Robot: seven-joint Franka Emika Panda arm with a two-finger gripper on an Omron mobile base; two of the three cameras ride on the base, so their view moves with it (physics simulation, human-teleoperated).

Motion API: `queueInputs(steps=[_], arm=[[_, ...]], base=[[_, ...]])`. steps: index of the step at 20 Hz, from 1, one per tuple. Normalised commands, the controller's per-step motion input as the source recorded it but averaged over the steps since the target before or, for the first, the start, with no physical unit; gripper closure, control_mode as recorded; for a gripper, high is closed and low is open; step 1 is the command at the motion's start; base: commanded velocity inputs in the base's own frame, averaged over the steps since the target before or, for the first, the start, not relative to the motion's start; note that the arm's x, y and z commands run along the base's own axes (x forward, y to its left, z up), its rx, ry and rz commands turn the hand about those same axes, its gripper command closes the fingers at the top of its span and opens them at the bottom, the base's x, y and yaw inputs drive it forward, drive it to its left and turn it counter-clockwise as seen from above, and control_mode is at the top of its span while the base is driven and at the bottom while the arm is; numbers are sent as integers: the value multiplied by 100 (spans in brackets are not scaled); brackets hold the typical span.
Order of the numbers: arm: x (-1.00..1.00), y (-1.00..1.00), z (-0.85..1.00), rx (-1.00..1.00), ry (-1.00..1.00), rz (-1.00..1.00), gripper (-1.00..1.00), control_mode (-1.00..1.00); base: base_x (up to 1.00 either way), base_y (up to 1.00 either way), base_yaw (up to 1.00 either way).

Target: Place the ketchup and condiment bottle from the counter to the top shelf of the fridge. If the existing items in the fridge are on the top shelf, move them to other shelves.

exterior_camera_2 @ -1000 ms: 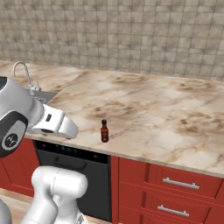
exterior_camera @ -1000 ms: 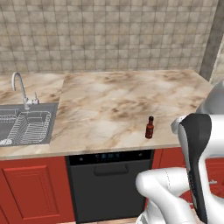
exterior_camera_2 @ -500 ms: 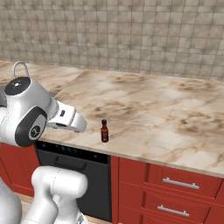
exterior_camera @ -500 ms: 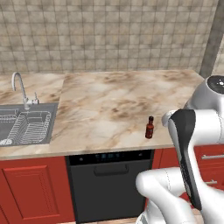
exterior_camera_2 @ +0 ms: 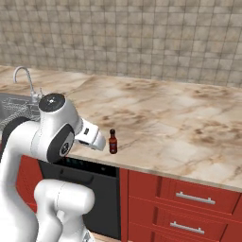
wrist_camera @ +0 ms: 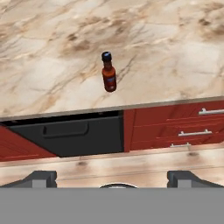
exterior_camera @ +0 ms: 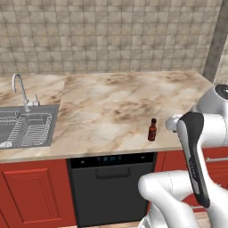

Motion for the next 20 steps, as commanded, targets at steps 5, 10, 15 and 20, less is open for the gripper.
queueInputs(steps=[5, 10, 15, 20], arm=[[20, -6, -28, 0, 1, 0, -100, -100], [39, 3, -16, 0, 5, 0, -100, -100], [39, 1, -13, -2, 4, 0, -100, -100], [33, 0, -12, -2, 2, 0, -100, -100]], base=[[0, 0, 0], [0, 0, 0], [0, 0, 0], [0, 0, 0]])
